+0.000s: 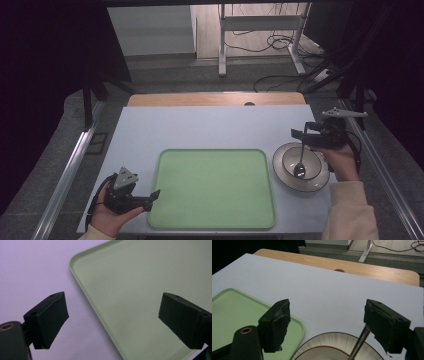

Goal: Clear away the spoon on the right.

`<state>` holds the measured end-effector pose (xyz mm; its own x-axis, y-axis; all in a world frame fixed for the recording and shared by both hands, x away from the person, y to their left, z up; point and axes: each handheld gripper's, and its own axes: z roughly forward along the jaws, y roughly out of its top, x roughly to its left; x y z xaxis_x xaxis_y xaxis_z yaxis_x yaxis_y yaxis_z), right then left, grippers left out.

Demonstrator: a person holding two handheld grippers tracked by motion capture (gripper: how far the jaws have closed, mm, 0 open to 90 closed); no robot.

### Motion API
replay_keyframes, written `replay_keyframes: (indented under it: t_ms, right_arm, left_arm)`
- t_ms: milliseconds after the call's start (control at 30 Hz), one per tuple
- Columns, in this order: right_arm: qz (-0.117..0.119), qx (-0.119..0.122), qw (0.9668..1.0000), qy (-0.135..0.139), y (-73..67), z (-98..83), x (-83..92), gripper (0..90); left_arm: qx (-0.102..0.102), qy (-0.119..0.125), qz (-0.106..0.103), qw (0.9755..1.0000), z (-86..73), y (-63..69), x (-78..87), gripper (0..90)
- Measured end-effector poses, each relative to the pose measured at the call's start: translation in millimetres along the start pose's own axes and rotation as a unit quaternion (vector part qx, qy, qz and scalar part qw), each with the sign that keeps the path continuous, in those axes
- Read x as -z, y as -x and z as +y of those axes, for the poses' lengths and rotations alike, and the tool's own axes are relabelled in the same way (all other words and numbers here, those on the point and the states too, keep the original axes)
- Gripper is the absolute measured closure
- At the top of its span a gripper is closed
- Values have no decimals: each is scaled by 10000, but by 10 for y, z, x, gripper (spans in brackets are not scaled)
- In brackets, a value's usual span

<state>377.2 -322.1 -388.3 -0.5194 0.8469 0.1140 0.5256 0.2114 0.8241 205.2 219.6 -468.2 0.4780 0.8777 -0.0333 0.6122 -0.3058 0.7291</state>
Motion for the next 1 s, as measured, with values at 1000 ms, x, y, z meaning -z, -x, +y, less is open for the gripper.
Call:
replay_keyframes:
  t_ms: [1000]
  right_arm:
    - [-273,-758,9952,-553,446,-205,-346,290]
  left_arm:
    - [-1,29,38,10000,13,-3,29,89]
